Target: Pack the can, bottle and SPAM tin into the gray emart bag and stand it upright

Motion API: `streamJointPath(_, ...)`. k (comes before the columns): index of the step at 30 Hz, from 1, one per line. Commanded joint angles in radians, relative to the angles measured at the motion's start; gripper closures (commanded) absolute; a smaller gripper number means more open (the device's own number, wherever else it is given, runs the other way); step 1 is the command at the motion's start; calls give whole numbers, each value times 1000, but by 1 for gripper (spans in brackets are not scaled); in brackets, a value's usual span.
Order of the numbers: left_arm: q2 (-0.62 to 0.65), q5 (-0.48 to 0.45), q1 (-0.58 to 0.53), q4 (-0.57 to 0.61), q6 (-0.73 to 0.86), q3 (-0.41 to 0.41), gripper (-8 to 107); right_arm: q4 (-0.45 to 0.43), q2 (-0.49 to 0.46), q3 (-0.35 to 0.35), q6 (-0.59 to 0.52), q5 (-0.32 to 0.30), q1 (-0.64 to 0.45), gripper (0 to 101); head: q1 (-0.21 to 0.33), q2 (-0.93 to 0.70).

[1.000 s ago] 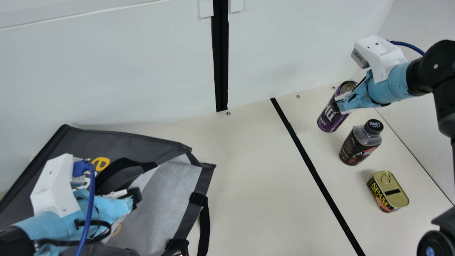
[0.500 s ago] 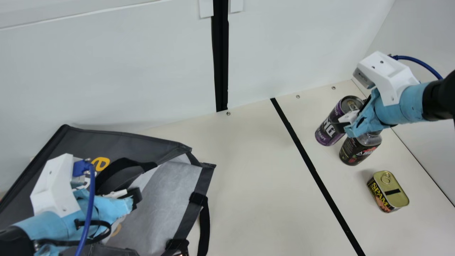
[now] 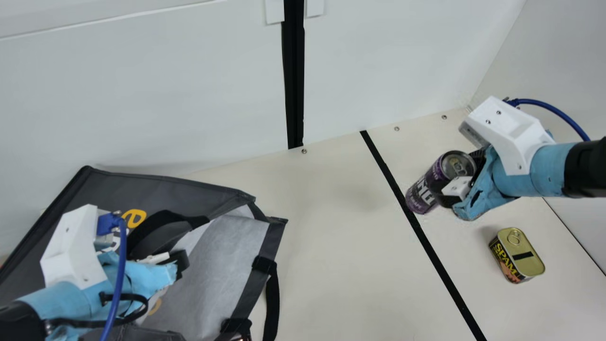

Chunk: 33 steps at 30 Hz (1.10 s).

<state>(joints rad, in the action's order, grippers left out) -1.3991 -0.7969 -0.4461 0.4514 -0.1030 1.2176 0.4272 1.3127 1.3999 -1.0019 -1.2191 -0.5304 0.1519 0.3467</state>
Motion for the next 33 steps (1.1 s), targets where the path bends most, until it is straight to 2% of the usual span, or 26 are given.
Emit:
streamJointPath(1,0,0,0,0,0,0,107,2,-11,-14,-6,-1,9,101,23,2)
streamJointPath(14,0,0,0,0,0,0,107,7,-87,-93,-30,-1,118,101,23,2)
streamJointPath(33,0,0,0,0,0,0,107,-8,-176,-167,19,-1,321,101,23,2)
